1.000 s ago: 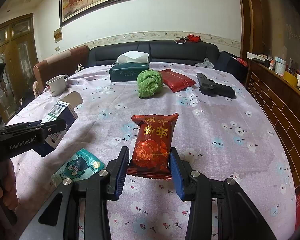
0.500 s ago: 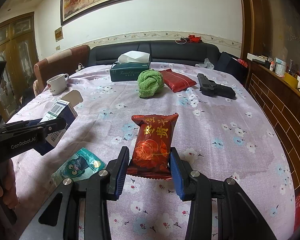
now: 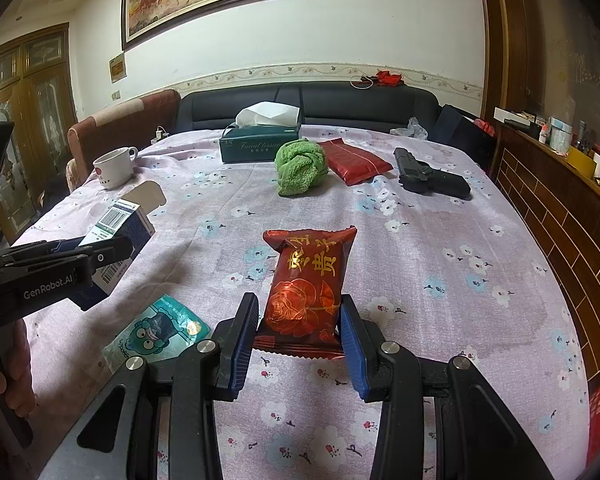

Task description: Collect trash

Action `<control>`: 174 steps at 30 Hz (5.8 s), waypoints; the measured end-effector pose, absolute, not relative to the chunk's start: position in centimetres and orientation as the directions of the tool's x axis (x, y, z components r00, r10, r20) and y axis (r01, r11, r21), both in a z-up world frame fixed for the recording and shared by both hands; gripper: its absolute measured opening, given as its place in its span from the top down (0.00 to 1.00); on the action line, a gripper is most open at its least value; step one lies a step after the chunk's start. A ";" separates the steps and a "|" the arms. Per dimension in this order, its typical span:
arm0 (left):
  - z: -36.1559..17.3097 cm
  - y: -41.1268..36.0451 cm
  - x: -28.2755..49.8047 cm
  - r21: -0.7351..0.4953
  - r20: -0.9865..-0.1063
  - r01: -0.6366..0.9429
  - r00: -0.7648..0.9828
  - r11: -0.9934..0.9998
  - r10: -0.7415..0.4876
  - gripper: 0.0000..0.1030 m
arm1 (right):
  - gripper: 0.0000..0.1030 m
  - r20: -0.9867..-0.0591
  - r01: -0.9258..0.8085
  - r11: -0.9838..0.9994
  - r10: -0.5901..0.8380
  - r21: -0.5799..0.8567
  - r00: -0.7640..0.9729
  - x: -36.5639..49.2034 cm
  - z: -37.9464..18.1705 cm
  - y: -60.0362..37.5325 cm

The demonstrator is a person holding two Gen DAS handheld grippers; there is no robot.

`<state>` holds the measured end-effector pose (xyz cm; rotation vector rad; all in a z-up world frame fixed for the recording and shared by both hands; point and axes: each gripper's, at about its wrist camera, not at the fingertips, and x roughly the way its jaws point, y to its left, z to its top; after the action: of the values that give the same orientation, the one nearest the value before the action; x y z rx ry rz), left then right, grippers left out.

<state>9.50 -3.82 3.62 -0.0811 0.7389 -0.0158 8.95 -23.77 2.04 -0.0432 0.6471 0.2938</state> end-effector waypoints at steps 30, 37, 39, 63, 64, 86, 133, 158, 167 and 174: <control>8.8 -17.2 3.1 -0.174 -0.655 0.420 0.626 0.891 -0.423 0.66 | 0.58 -0.585 -0.037 0.943 0.236 0.331 0.776 1.7 5.7 -37.1; 11.1 -30.3 -0.3 -0.218 -0.664 0.632 0.462 0.744 -0.588 0.66 | 0.58 -0.534 0.186 0.900 0.061 0.395 0.843 -5.8 8.0 -51.5; 11.1 -33.6 -0.9 -0.224 -0.671 0.665 0.425 0.713 -0.608 0.66 | 0.58 -0.530 0.234 0.878 0.027 0.418 0.848 -7.3 8.2 -54.8; 9.4 -43.5 0.1 -0.244 -0.692 0.676 0.382 0.696 -0.613 0.39 | 0.33 -0.586 0.372 0.789 -0.019 0.489 0.810 -8.1 5.2 -69.2; 9.5 -42.4 0.0 -0.238 -0.692 0.664 0.397 0.709 -0.603 0.39 | 0.33 -0.590 0.387 0.792 -0.043 0.471 0.806 -8.1 5.1 -68.8; 5.8 -11.7 3.8 -0.061 -0.784 0.170 0.601 0.983 -0.153 0.27 | 0.33 -0.532 0.014 0.895 0.253 0.446 0.808 -7.3 8.8 -48.2; 1.5 -5.7 8.0 -0.138 -0.734 0.006 0.671 0.990 -0.106 0.65 | 0.59 -0.777 -0.010 0.942 0.283 0.336 0.562 19.9 0.5 -25.2; 1.6 -6.7 7.8 -0.074 -0.722 0.023 0.689 0.997 -0.070 0.65 | 0.75 -0.623 -0.158 0.966 0.254 0.206 0.740 8.7 2.4 -23.8; 1.5 -7.0 7.7 -0.060 -0.721 0.036 0.690 0.998 -0.068 0.65 | 0.75 -0.606 -0.199 0.961 0.277 0.193 0.746 8.1 2.4 -23.7; 1.5 -7.0 7.7 -0.057 -0.718 0.036 0.693 0.998 -0.066 0.65 | 0.75 -0.602 -0.212 0.958 0.286 0.192 0.745 8.0 2.4 -23.5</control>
<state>7.74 -7.01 1.55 -0.0392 0.8035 -0.0567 7.97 -23.50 2.36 0.1137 0.6772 0.2734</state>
